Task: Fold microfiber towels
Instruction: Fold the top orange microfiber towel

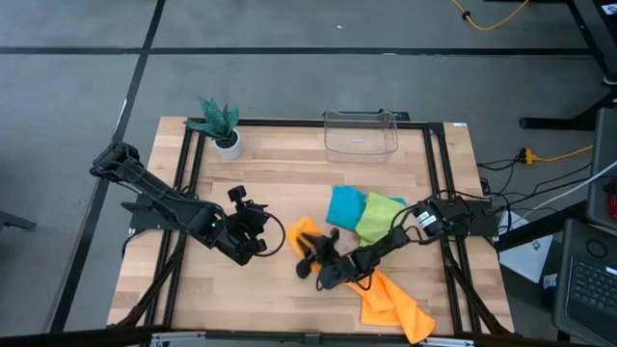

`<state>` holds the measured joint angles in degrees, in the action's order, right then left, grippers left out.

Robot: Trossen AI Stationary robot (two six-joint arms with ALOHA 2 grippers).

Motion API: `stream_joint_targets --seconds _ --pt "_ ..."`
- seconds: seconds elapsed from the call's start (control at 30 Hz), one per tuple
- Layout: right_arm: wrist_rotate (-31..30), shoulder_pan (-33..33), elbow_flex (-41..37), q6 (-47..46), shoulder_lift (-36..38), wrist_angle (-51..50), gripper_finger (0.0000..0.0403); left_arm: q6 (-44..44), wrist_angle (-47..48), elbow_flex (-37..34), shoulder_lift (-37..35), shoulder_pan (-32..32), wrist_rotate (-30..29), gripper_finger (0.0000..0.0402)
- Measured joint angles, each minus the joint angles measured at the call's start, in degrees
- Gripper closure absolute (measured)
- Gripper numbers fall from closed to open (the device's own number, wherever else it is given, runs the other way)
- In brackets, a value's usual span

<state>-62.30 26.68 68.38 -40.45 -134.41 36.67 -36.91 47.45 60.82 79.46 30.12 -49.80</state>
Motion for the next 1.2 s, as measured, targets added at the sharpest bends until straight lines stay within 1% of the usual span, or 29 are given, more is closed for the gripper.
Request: stream_joint_targets --seconds 0.07,0.17,0.27,0.43,0.53,0.57,0.63,0.73,0.83,0.93,1.0,1.13,1.2 --pt "0.3 -1.04 3.67 2.2 -0.68 -0.47 0.0292 -0.02 -0.13 0.0 0.0 -0.02 0.0 0.0289" --pt "3.03 -2.68 9.9 9.58 -2.65 -0.04 0.0292 -0.04 -0.2 0.0 0.0 0.01 -0.01 0.0289" --pt "5.39 -3.37 14.45 17.86 -3.04 -0.22 0.0292 -0.07 -0.23 0.0 0.0 0.01 0.0 0.0289" --pt "5.47 -1.87 20.11 38.04 -0.39 0.13 0.0292 -0.05 -0.01 0.0 0.02 0.01 -0.02 0.0289" --pt "8.2 -0.05 21.55 50.99 1.84 -5.16 0.0292 -0.02 0.06 0.0 0.02 0.01 0.0 0.0289" --pt "10.61 0.39 21.61 53.39 2.78 -8.31 0.0292 -0.02 0.07 0.0 0.02 0.01 -0.02 0.0289" --pt "16.1 0.88 21.61 53.68 4.63 -16.41 0.0292 -0.01 0.07 0.0 0.02 0.01 -0.02 0.0289" --pt "25.34 -0.19 21.32 45.12 7.09 -29.07 0.0292 0.0 0.06 0.0 0.02 0.01 -0.02 0.0289" --pt "34.31 -2.91 21.18 40.37 8.38 -36.73 0.0292 0.0 -0.07 0.0 0.02 0.01 -0.02 0.0289" --pt "39.77 -5.79 21.18 40.84 8.41 -38.41 0.0292 0.0 -0.07 0.0 0.02 0.01 -0.02 0.0289" --pt "44.63 -8.03 21.18 42.23 8.41 -38.49 0.0292 0.02 0.03 0.0 0.02 0.01 -0.01 0.0289" --pt "59.74 -13.35 21.18 43.85 8.44 -37.82 0.0292 0.03 0.06 0.0 0.02 0.01 -0.02 0.0289" --pt "69.44 -15.84 21.18 45.35 8.48 -36.87 0.0292 0.04 0.06 0.0 0.02 0.01 -0.02 0.0289"
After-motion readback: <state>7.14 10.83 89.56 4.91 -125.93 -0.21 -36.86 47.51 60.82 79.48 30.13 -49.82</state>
